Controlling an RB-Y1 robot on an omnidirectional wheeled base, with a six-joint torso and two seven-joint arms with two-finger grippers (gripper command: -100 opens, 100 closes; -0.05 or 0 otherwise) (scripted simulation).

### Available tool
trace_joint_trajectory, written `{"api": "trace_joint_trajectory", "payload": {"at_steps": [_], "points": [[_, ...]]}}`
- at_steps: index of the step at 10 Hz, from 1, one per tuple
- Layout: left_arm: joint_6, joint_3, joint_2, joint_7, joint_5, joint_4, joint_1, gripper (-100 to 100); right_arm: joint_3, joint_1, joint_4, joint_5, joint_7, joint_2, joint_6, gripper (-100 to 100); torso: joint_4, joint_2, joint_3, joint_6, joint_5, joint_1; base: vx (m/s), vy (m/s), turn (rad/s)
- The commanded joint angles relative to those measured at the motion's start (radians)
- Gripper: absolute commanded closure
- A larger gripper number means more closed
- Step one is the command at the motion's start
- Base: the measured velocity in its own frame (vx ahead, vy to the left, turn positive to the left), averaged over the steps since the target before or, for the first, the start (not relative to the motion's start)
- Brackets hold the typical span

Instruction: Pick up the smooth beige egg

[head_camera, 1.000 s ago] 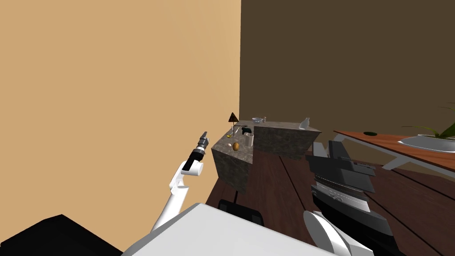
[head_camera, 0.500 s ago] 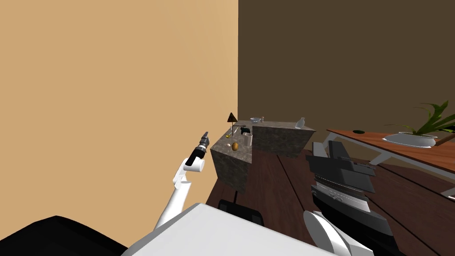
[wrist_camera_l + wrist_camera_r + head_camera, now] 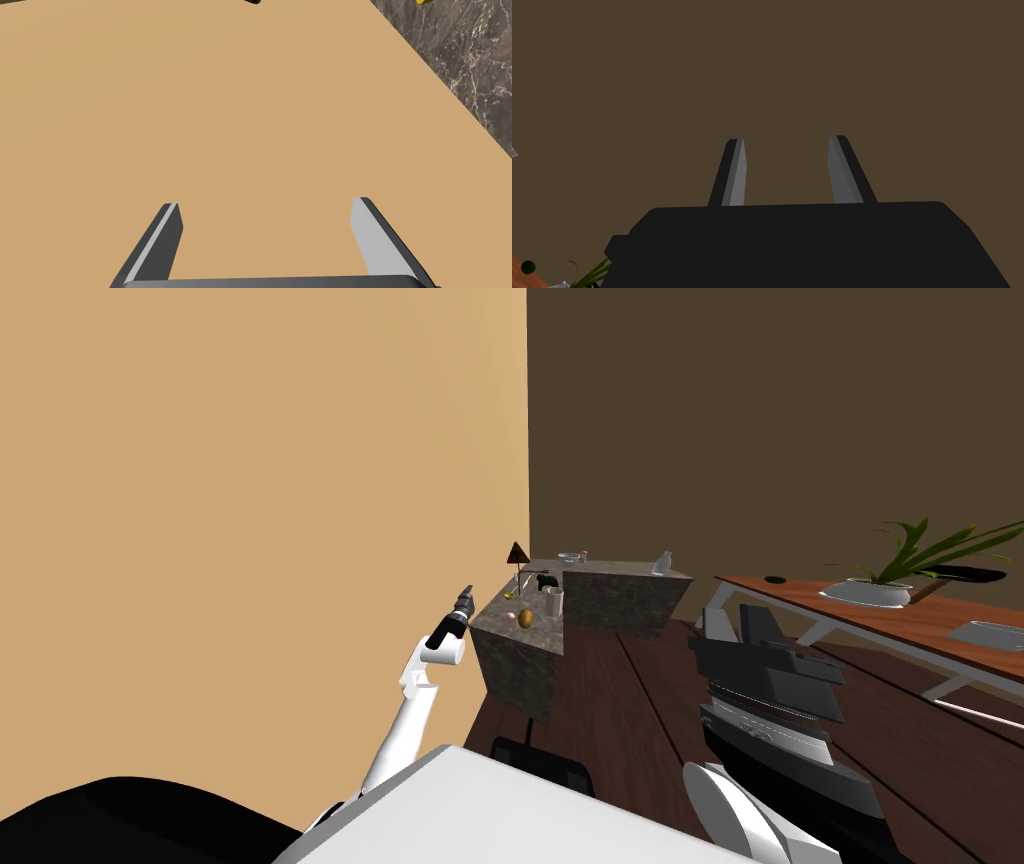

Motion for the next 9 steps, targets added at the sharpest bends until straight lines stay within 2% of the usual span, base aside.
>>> {"api": "trace_joint_trajectory", "payload": {"at_steps": [1,2,3,4,5,6,7,8,9], "points": [[0.050,0.000,0.000,0.003,0.002,0.009,-0.016,-100,0.000,0.000,0.000,0.000,0.000,0.000,0.000,0,0.000,0.000,0.000,0.000,0.000,0.000,0.014,0.025,-0.059],[0.064,0.000,0.000,0.003,0.002,0.009,-0.016,-100,0.000,0.000,0.000,0.000,0.000,0.000,0.000,0,0.000,0.000,0.000,0.000,0.000,0.000,0.005,0.010,0.015],[0.098,-0.003,-0.003,0.007,0.003,0.028,-0.047,-100,0.000,0.000,0.000,0.000,0.000,0.000,0.000,0,0.000,0.001,0.000,-0.001,0.000,-0.001,0.012,0.015,-0.116],[0.128,-0.003,-0.003,0.007,0.003,0.028,-0.047,-100,0.000,0.000,0.000,0.000,0.000,0.000,0.000,0,0.000,0.000,0.000,0.000,0.000,-0.001,0.012,0.021,-0.066],[0.161,-0.008,-0.006,0.010,0.005,0.048,-0.077,-100,0.000,0.000,0.000,0.000,0.000,0.000,0.000,0,0.000,0.000,0.000,-0.001,0.000,-0.001,0.020,0.034,-0.109],[0.190,-0.008,-0.006,0.010,0.005,0.048,-0.077,-100,0.000,0.000,0.000,0.000,0.000,0.000,0.000,0,0.000,0.000,0.000,0.000,0.000,0.000,0.021,0.031,-0.074],[0.198,-0.008,-0.006,0.010,0.005,0.048,-0.077,-100,0.000,0.000,0.000,0.000,0.000,0.000,0.000,0,0.000,0.000,0.000,-0.001,0.000,0.000,0.011,0.011,0.007],[0.236,-0.014,-0.009,0.013,0.006,0.068,-0.106,-100,0.000,0.000,0.000,0.000,0.000,0.000,0.000,0,0.000,0.000,0.000,-0.001,0.000,-0.001,0.024,0.015,-0.111],[0.262,-0.014,-0.009,0.013,0.006,0.068,-0.106,-100,0.000,0.000,0.000,0.000,0.000,0.000,0.000,0,0.000,0.000,0.000,0.000,0.000,-0.001,0.022,0.025,-0.067]]}}
